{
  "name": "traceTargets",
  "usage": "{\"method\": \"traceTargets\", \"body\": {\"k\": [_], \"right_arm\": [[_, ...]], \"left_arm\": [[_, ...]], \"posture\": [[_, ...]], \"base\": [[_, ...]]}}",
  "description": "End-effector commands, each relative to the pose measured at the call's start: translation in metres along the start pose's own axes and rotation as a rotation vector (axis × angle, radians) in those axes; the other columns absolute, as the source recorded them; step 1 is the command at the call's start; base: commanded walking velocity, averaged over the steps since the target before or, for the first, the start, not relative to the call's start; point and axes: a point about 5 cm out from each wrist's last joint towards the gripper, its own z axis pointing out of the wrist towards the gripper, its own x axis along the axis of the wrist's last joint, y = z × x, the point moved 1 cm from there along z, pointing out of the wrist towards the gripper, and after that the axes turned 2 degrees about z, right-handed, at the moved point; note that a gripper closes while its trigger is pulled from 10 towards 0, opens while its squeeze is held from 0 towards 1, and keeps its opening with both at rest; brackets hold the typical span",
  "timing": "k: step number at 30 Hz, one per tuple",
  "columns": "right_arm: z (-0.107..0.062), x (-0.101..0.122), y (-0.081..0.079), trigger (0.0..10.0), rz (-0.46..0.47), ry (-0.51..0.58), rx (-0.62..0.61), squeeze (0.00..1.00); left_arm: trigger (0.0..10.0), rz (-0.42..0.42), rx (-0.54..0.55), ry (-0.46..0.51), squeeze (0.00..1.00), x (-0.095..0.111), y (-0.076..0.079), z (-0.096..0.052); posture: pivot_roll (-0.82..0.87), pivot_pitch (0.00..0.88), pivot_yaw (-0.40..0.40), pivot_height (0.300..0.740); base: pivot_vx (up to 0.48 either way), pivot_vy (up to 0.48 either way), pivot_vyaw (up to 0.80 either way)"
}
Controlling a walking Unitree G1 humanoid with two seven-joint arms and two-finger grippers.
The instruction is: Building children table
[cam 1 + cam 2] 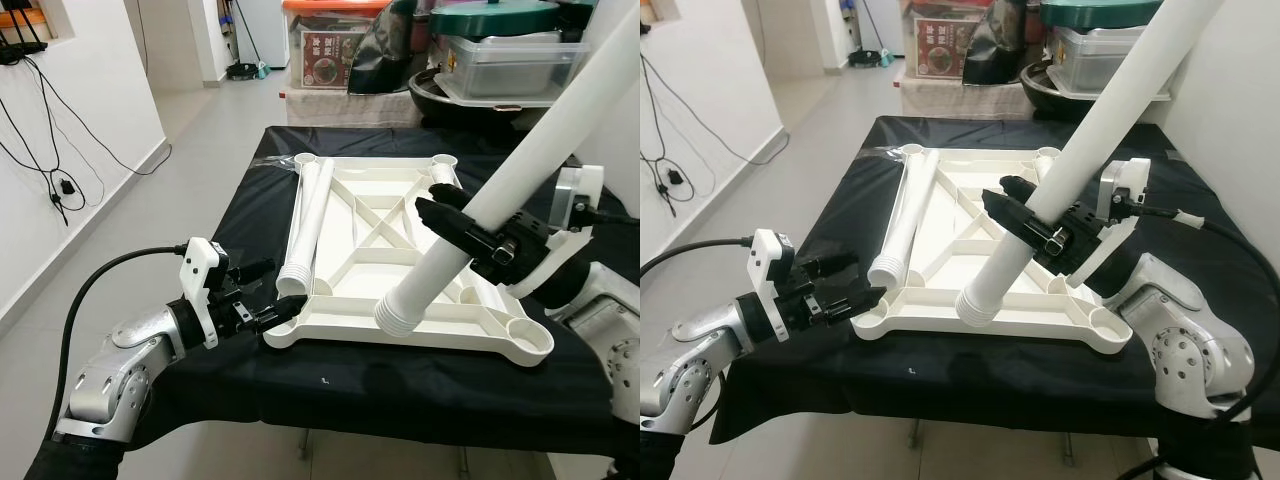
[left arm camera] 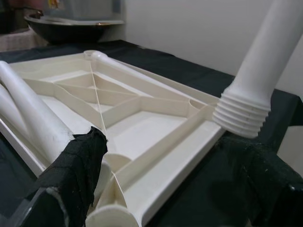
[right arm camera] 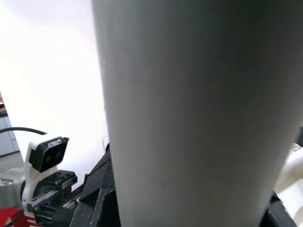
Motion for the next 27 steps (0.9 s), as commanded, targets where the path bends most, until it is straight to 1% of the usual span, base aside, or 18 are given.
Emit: {"method": "traceTargets", "body": {"k": [1,2,5,7,8,9,11,12,13,14,15,20,21,22,23,25,26,27], "right_arm": [[0.005,0.003,-0.006,0.0,0.005,0.012,0.045,0.00],[0.006,0.004,-0.005,0.0,0.011,0.023,0.035,0.00],[0.011,0.011,0.004,0.0,0.031,0.075,-0.033,0.00],[0.011,0.011,0.004,0.0,0.031,0.075,-0.033,0.00],[0.013,0.013,0.008,0.0,0.044,0.093,-0.069,0.00],[0.013,0.013,0.008,0.0,0.044,0.093,-0.069,0.00],[0.016,0.010,0.022,0.0,0.064,0.082,-0.185,0.00],[0.016,0.010,0.022,0.0,0.064,0.082,-0.185,0.00],[0.016,0.006,0.028,0.0,0.077,0.068,-0.233,0.00],[0.016,0.006,0.028,0.0,0.077,0.068,-0.233,0.00],[0.016,0.003,0.031,0.0,0.086,0.054,-0.265,0.00],[0.016,0.001,0.031,0.0,0.095,0.050,-0.283,0.00],[0.015,0.001,0.033,0.0,0.100,0.066,-0.302,0.00],[0.015,0.002,0.034,0.0,0.108,0.080,-0.320,0.00],[0.015,0.002,0.034,0.0,0.108,0.080,-0.320,0.00],[0.015,0.000,0.039,0.0,0.135,0.100,-0.378,0.00],[0.014,-0.002,0.042,0.0,0.135,0.104,-0.413,0.00],[0.014,-0.002,0.042,0.0,0.135,0.104,-0.413,0.00]], "left_arm": [[10.0,0.004,-0.027,-0.030,0.00,-0.004,0.004,-0.002],[10.0,0.009,-0.037,-0.039,0.00,-0.005,0.005,-0.003],[10.0,0.009,-0.030,-0.042,0.00,-0.004,0.004,-0.006],[10.0,0.009,-0.030,-0.042,0.00,-0.004,0.004,-0.006],[10.0,0.007,-0.027,-0.042,0.00,-0.004,0.004,-0.007],[10.0,0.007,-0.027,-0.042,0.00,-0.004,0.004,-0.007],[10.0,0.001,-0.026,-0.045,0.00,-0.005,0.004,-0.008],[10.0,0.001,-0.026,-0.045,0.00,-0.005,0.004,-0.008],[10.0,-0.002,-0.026,-0.045,0.00,-0.005,0.004,-0.008],[10.0,-0.002,-0.026,-0.045,0.00,-0.005,0.004,-0.008],[10.0,-0.005,-0.027,-0.044,0.00,-0.005,0.005,-0.007],[10.0,-0.007,-0.033,-0.042,0.00,-0.005,0.006,-0.007],[10.0,-0.004,-0.024,-0.039,0.00,-0.004,0.005,-0.006],[10.0,0.015,0.016,-0.024,0.00,-0.003,0.002,-0.004],[10.0,0.015,0.016,-0.024,0.00,-0.003,0.002,-0.004],[10.0,0.043,0.110,0.006,0.00,-0.002,-0.005,0.000],[10.0,0.055,0.154,-0.001,0.00,-0.006,-0.008,0.002],[10.0,0.055,0.154,-0.001,0.00,-0.006,-0.008,0.002]], "posture": [[0.03,0.000,-0.026,0.740],[0.03,0.000,-0.028,0.740],[0.03,0.000,-0.033,0.740],[0.03,0.000,-0.033,0.740],[0.03,0.000,-0.033,0.740],[0.03,0.000,-0.033,0.740],[0.04,0.000,-0.037,0.740],[0.04,0.000,-0.037,0.740],[0.04,0.000,-0.035,0.740],[0.04,0.000,-0.035,0.740],[0.04,0.000,-0.035,0.740],[0.04,0.000,-0.031,0.740],[0.04,0.000,-0.031,0.740],[0.05,0.000,-0.027,0.740],[0.05,0.000,-0.027,0.740],[0.04,0.000,-0.024,0.740],[0.04,0.000,-0.024,0.740],[0.04,0.000,-0.024,0.740]], "base": [[0.000,0.000,0.00],[0.000,0.000,0.00],[0.000,0.000,0.00],[0.000,0.000,0.00],[0.000,0.000,0.00],[0.000,0.000,0.00],[0.000,0.000,0.00],[0.000,0.000,0.00],[0.000,0.000,0.00],[0.000,0.000,0.00],[0.000,0.000,0.00],[0.000,0.000,0.00],[0.000,0.000,0.00],[0.000,0.000,0.00],[0.000,0.000,0.00],[0.000,0.000,0.00],[0.000,0.000,0.00],[0.000,0.000,0.00]]}}
